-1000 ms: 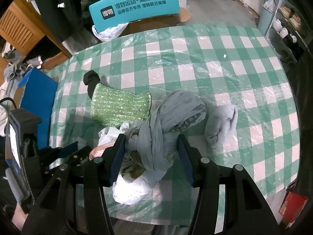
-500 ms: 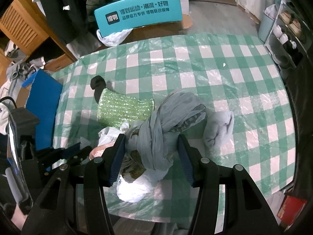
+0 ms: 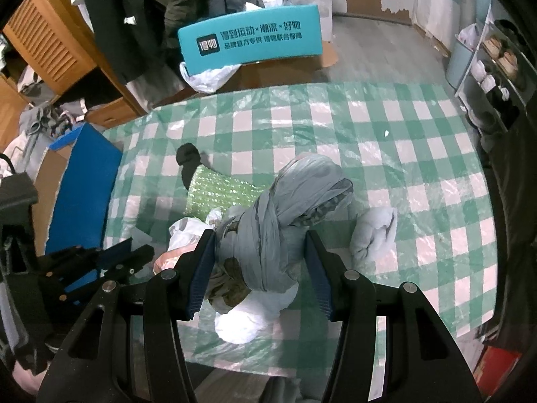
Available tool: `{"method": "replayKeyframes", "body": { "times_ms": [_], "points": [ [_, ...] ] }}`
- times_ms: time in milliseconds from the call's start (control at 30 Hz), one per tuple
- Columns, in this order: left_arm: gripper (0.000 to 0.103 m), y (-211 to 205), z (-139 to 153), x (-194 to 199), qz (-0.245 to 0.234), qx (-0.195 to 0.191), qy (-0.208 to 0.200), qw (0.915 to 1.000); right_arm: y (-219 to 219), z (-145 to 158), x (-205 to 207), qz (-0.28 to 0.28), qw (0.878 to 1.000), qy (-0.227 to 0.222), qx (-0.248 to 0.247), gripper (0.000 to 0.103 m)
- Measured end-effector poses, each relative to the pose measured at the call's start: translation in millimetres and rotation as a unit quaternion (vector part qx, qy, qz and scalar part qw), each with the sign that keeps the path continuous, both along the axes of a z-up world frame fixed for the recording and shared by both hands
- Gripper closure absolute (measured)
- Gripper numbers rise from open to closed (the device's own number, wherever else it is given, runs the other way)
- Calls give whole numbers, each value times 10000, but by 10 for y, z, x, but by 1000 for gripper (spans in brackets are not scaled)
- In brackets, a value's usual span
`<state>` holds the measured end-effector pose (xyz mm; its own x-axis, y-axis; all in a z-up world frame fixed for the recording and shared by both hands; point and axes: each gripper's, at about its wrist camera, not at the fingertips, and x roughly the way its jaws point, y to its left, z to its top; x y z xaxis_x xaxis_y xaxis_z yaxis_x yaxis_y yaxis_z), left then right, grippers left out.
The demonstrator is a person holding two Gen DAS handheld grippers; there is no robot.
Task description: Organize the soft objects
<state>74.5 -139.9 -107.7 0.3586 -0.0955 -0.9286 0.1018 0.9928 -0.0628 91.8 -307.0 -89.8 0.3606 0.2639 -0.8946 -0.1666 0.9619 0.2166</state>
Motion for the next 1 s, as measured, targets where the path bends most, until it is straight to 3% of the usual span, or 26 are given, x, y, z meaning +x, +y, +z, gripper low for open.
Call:
{"method": "replayKeyframes", "body": {
  "times_ms": [1000],
  "points": [
    [89, 553, 591, -153, 438, -696, -546, 9951, 299, 478, -44, 209, 9988, -444, 9, 50]
  ]
}}
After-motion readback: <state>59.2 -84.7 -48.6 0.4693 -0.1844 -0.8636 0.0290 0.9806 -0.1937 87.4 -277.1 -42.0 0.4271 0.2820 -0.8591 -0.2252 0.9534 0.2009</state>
